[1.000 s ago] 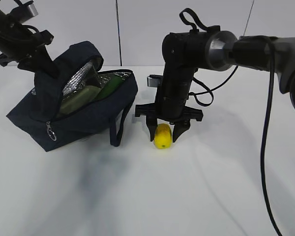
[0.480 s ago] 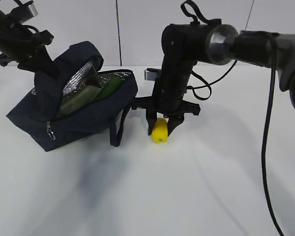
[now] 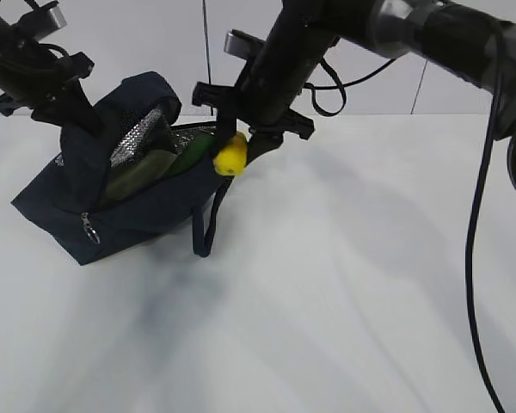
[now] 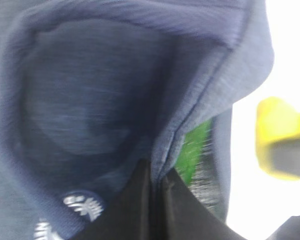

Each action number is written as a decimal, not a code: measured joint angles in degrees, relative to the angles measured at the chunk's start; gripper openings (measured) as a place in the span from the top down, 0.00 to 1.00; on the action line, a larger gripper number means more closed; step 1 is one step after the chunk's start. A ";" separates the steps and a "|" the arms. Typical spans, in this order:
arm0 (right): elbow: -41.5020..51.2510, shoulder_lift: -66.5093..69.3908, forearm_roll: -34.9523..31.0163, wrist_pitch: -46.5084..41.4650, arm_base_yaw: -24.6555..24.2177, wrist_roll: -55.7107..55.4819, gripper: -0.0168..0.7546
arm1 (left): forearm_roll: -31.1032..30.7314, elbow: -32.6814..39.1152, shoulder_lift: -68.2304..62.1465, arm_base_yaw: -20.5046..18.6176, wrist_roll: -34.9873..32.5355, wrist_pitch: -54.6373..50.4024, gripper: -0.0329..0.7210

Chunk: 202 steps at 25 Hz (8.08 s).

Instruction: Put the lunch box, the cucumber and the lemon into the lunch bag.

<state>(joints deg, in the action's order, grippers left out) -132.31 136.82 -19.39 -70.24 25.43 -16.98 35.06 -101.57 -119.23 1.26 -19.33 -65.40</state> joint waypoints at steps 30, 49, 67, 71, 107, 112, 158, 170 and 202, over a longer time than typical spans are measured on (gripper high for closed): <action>-1.90 8.10 -30.36 11.28 -0.07 13.53 0.29 | 11.14 0.00 0.00 -0.04 -0.92 -1.78 0.97; -19.17 8.23 -5.28 -0.88 -0.53 6.85 0.35 | 9.64 0.00 0.00 -0.04 -0.94 -1.86 0.97; -19.31 4.94 7.72 -1.48 -0.31 11.22 0.36 | 8.87 0.00 0.00 -0.04 -0.94 -1.31 0.97; -19.31 3.65 8.77 -1.48 -0.26 14.11 0.36 | 8.87 0.00 0.00 -0.04 -0.94 -1.31 0.97; 56.38 -30.80 4.18 38.07 -0.26 16.29 0.36 | 8.87 0.00 0.00 -0.04 -1.04 -1.30 0.97; 56.38 -29.10 -4.71 40.51 -0.26 15.87 0.36 | 8.87 0.00 0.00 -0.04 -1.04 -1.67 0.97; 51.10 -10.84 -84.55 42.72 -0.26 72.41 0.36 | 8.87 0.00 0.00 -0.04 -1.04 -2.33 0.97; 51.00 -9.95 -84.55 42.39 -0.26 72.65 0.86 | 8.87 0.00 0.00 -0.04 -0.57 -2.77 0.97; 48.39 -28.75 -28.16 31.29 -8.38 52.96 0.97 | 24.10 0.00 -0.25 9.26 5.95 -3.74 0.97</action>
<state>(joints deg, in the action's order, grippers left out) -83.91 108.08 -47.55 -38.95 17.05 35.99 59.16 -101.57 -119.48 10.51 -13.38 -69.13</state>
